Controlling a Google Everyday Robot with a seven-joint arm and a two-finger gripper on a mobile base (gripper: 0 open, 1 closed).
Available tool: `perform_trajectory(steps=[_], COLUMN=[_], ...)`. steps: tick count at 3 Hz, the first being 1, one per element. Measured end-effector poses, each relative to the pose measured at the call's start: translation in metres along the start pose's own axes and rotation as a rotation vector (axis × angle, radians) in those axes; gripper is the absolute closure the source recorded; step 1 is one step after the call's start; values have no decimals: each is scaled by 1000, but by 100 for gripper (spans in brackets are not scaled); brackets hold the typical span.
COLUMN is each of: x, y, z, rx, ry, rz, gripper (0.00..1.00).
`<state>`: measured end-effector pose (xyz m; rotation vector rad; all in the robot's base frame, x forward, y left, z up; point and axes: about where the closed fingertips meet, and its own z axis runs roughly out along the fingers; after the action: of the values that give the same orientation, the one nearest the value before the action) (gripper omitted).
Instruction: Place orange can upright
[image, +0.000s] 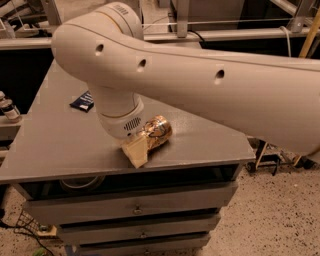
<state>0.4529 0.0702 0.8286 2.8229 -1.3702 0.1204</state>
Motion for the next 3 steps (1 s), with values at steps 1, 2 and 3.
perform_trajectory(steps=[1, 2, 3], x=[0, 10, 20], y=[-1, -8, -18], z=[0, -20, -51], rx=[19, 96, 190], ry=[-56, -163, -303], rz=[-13, -32, -74], gripper=[95, 100, 100])
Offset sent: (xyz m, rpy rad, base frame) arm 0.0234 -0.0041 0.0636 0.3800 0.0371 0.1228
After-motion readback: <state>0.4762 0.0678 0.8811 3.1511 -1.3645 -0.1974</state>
